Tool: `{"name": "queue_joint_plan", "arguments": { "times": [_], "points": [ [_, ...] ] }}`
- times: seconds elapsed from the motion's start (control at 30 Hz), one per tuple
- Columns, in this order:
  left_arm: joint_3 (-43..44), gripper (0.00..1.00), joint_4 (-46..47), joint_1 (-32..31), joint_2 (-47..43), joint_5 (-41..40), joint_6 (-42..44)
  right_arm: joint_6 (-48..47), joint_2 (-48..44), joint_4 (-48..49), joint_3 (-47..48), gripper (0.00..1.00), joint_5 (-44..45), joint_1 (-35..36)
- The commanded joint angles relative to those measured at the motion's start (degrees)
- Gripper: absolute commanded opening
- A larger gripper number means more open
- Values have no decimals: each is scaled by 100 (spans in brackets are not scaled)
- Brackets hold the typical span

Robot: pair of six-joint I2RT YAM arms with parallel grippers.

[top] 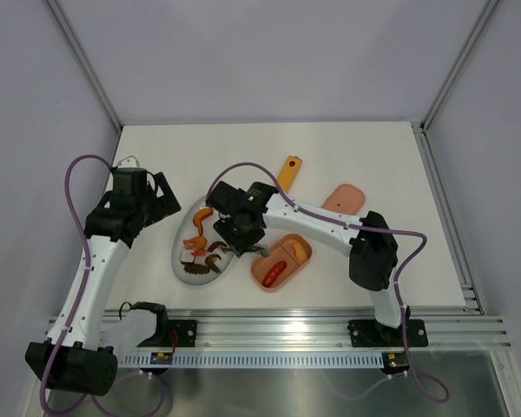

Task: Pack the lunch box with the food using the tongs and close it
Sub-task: Adjust the fake food on the plate.

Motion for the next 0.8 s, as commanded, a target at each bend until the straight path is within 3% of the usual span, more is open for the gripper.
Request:
{"name": "queue_joint_plan", "arguments": {
  "times": [0.0, 0.17, 0.43, 0.67, 0.73, 0.77],
  "points": [
    [35, 99, 166, 35, -74, -132, -30, -213, 47, -61, 296, 50, 113, 97],
    [35, 99, 166, 26, -101, -123, -38, -143, 12, -53, 270, 34, 210, 115],
    [35, 99, 175, 26, -92, -97, -30, -20, -243, -44, 165, 20, 456, 115],
    [35, 99, 184, 35, -75, -79, -39, 68, -551, 0, -2, 20, 605, 123],
    [35, 99, 192, 26, -74, -71, -47, 42, -568, 0, -63, 25, 570, 115],
    [35, 99, 192, 26, -74, -71, -47, 33, -568, 0, -73, 35, 553, 115]
  ]
}}
